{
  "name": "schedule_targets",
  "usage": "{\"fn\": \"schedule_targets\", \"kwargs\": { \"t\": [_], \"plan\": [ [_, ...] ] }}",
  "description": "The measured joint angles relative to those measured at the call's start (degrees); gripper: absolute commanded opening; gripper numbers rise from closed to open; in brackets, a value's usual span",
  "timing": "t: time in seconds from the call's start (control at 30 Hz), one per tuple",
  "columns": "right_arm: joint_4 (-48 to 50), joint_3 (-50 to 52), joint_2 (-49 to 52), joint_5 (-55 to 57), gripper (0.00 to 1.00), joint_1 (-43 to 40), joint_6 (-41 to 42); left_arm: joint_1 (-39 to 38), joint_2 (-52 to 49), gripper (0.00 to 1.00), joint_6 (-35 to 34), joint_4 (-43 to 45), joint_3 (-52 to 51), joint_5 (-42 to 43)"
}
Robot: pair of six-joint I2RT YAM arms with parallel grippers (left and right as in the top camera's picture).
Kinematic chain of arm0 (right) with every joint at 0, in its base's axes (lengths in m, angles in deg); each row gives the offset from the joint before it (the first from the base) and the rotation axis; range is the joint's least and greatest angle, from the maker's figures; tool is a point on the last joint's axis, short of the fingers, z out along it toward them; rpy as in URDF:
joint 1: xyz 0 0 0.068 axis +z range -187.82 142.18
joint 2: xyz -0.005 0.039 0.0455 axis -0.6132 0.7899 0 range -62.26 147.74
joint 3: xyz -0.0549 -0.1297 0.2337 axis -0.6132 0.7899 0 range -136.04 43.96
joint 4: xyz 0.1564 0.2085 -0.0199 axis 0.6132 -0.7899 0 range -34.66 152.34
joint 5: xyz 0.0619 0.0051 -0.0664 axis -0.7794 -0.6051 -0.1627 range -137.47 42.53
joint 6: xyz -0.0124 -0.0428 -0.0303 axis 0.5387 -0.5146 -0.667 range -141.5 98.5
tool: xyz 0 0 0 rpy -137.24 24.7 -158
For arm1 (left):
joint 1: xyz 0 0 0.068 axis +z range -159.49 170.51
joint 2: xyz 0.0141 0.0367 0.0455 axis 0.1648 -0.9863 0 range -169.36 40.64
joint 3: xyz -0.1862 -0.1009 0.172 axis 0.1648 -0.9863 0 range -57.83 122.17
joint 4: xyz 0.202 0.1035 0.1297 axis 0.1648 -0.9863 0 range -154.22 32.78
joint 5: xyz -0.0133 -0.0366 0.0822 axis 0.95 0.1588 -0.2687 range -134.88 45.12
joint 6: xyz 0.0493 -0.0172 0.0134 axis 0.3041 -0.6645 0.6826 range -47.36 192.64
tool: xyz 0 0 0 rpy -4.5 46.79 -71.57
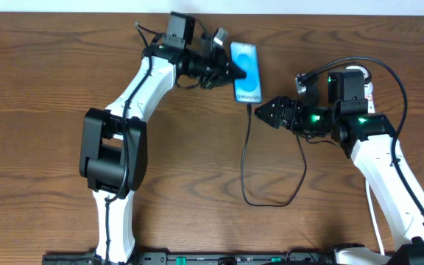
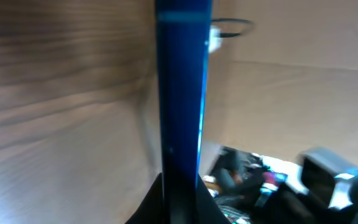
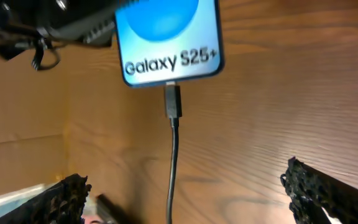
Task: Plug charger to phone and switch on socket
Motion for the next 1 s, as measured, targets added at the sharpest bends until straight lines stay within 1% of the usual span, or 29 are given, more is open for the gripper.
{"fn": "schedule_targets", "kwargs": {
  "t": [0.1,0.23,0.6,1.0],
  "plan": [
    [-1.07,0.0,0.0,1.31,0.99,0.0,-1.6,0.0,0.0,0.07,3.3,-1.16,-1.09,-2.97],
    [-1.64,0.0,0.0,2.27,0.99,0.0,-2.73,0.0,0.0,0.07,5.57,-1.03,-3.1,-4.63],
    [-1.95,0.0,0.0,3.45,0.99,0.0,-3.78,-0.24,0.0,0.07,8.96,-1.07,-12.22,-5.79],
    [-2.73,0.02,0.0,6.25,0.99,0.0,-3.69,-3.37,0.0,0.07,10.12,-0.98,-13.9,-10.05]
  ]
}}
